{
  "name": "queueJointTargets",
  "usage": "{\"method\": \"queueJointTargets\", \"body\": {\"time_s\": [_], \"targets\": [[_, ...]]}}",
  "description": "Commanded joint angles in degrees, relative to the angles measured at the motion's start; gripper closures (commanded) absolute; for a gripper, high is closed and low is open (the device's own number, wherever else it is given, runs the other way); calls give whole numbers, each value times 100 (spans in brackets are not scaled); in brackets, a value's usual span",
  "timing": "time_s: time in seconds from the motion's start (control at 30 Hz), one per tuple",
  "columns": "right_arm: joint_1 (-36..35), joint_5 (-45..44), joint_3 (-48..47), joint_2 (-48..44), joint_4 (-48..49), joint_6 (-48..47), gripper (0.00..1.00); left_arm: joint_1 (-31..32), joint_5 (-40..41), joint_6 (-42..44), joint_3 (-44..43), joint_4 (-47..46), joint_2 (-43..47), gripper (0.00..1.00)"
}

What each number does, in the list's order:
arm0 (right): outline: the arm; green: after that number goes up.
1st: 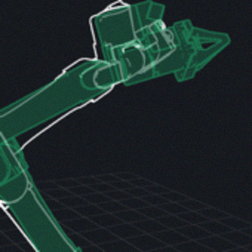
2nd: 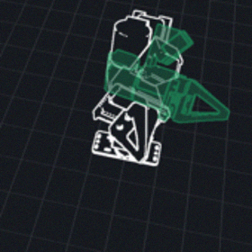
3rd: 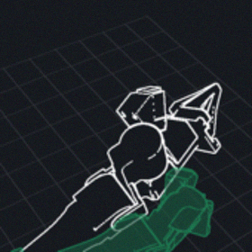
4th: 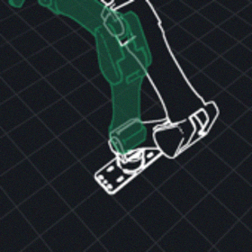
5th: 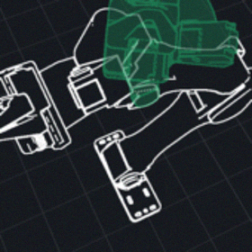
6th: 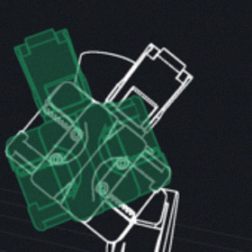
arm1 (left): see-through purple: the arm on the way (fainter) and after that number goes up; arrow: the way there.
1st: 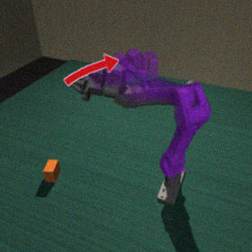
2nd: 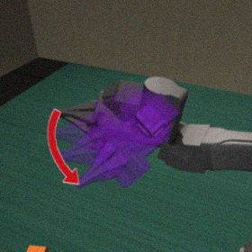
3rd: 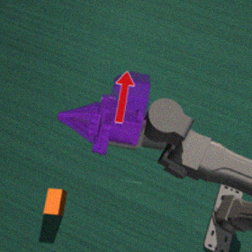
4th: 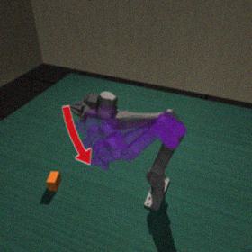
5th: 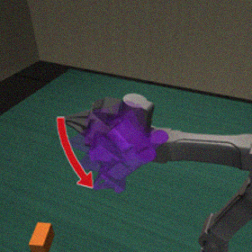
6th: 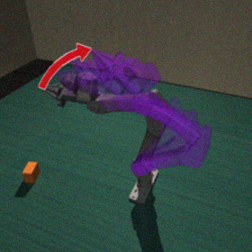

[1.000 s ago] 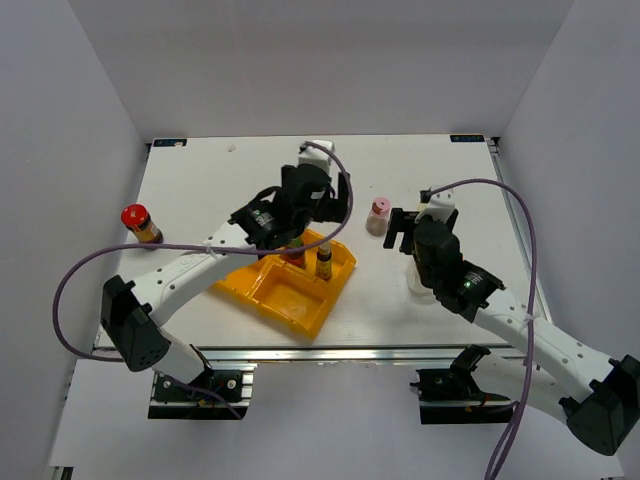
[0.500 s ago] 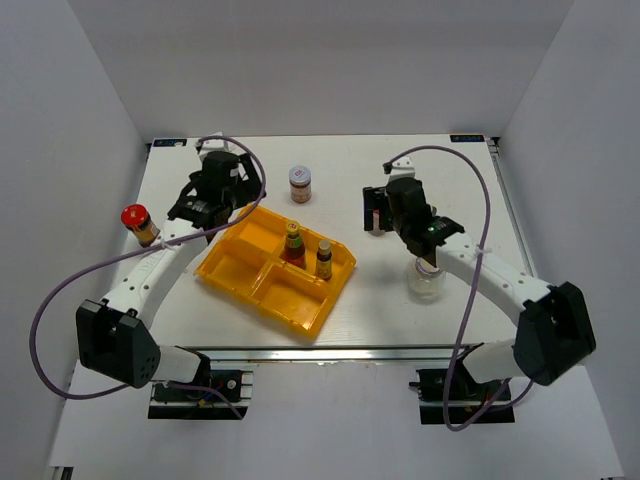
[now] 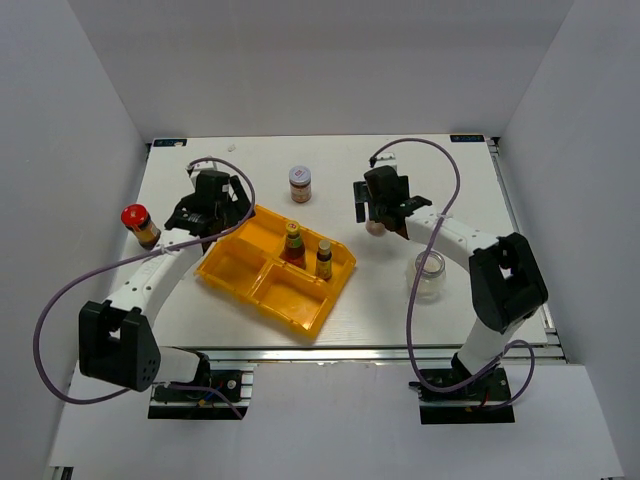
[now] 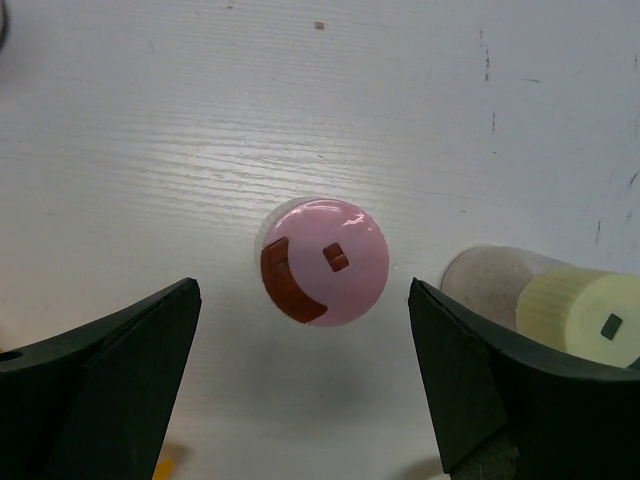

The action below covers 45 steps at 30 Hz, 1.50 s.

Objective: Organize the condiment bottles

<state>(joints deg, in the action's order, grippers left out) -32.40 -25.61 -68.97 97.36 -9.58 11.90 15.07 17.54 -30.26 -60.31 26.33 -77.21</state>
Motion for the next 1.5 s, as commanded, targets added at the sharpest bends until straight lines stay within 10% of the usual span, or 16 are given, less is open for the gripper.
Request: {"method": "queueJointTargets", "body": {"time_s": [0.0, 0.27, 0.7, 1.2, 1.47], "targets": [[111, -173, -336, 264, 44, 137, 11, -57, -14, -68, 90, -154, 426, 2], [182, -111, -276, 425, 298, 313, 24, -57, -5, -68, 213, -207, 628, 2], [190, -120, 6, -111, 536, 260, 73, -57, -23, -33, 389, -251, 1023, 2], [-1382, 1925, 850, -3213, 1143, -1102, 80, -57, -154, -147, 626, -382, 1164, 2], [-2885, 2841, 762, -2855, 800, -1682, 81, -57, -137, -138, 688, -391, 1191, 2]]}}
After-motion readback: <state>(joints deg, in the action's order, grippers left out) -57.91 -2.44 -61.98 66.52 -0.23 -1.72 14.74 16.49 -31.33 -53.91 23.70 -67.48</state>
